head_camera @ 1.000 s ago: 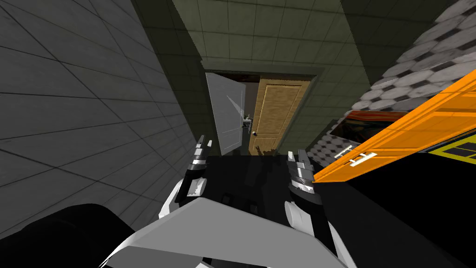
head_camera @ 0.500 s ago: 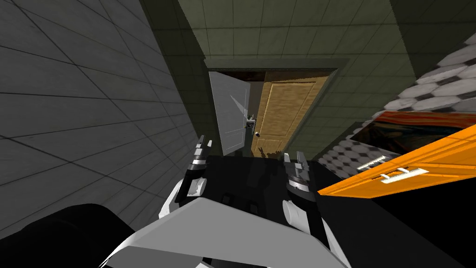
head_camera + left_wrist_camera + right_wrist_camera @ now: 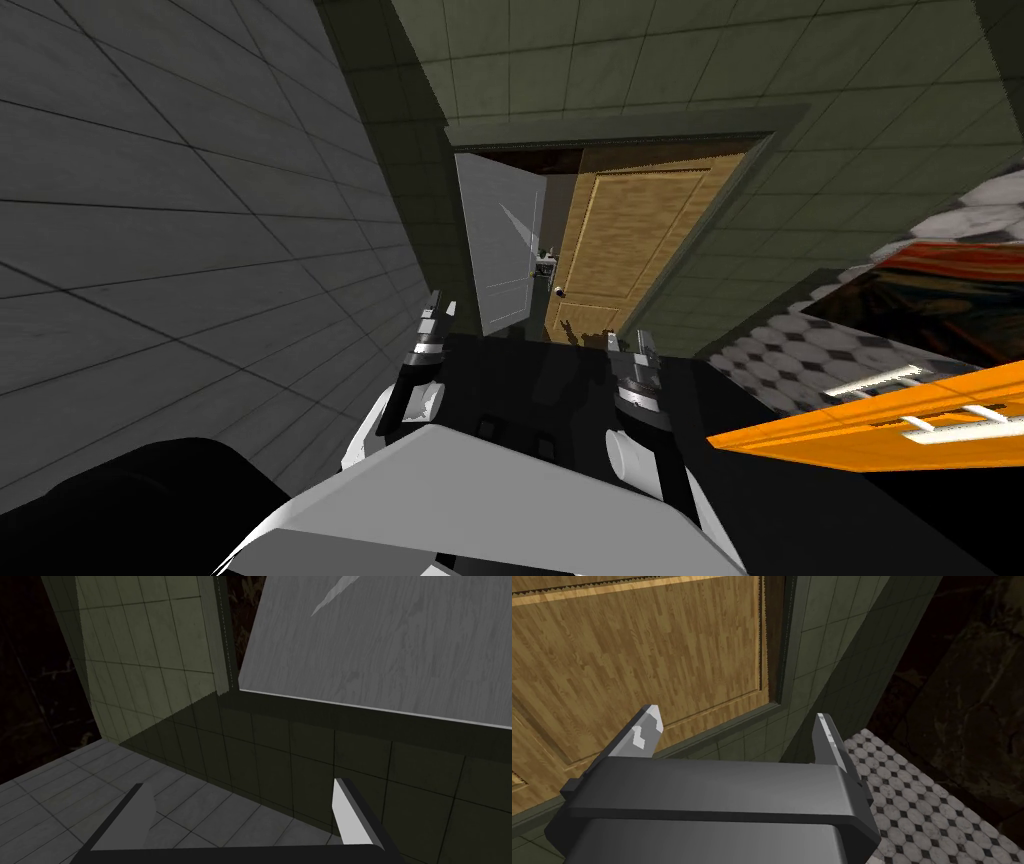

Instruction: Push the door open

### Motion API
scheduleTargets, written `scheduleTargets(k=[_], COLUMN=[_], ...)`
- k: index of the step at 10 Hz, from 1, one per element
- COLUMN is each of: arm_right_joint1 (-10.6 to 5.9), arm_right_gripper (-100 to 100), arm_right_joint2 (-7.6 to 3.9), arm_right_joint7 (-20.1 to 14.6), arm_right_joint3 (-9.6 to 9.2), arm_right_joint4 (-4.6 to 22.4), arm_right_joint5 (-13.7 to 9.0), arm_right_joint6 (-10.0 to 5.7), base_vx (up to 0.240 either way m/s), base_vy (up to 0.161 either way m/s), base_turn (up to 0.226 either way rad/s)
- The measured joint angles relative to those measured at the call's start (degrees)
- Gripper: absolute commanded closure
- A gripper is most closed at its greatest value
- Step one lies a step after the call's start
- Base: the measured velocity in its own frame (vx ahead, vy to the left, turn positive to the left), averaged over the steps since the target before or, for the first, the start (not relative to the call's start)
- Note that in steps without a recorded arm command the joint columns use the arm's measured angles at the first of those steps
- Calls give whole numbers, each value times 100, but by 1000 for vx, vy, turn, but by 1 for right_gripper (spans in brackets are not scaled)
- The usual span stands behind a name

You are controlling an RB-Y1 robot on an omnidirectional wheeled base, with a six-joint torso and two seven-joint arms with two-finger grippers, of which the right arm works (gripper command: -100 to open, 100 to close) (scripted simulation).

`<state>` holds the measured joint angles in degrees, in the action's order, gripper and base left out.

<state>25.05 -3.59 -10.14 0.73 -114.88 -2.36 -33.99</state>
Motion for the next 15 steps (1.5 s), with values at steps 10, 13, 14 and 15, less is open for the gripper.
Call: scheduleTargets(k=[10,13,14,15], arm_right_joint1=[-346,-437,-472,-508], arm_right_gripper=[-100,-100,-100,-100], arm_right_joint2=[-123,-138,-148,-165], arm_right_joint7=[-963,-1261,-1362,-1474], arm_right_joint3=[19,28,33,45], arm_right_joint4=[1220,1546,1675,1802], arm_right_joint5=[-827,-1083,-1169,-1262], arm_right_joint6=[-383,-472,-511,-550], base_vx=[88,75,94,74], base_vy=[-73,-78,-73,-85], base_turn=[149,137,156,186])
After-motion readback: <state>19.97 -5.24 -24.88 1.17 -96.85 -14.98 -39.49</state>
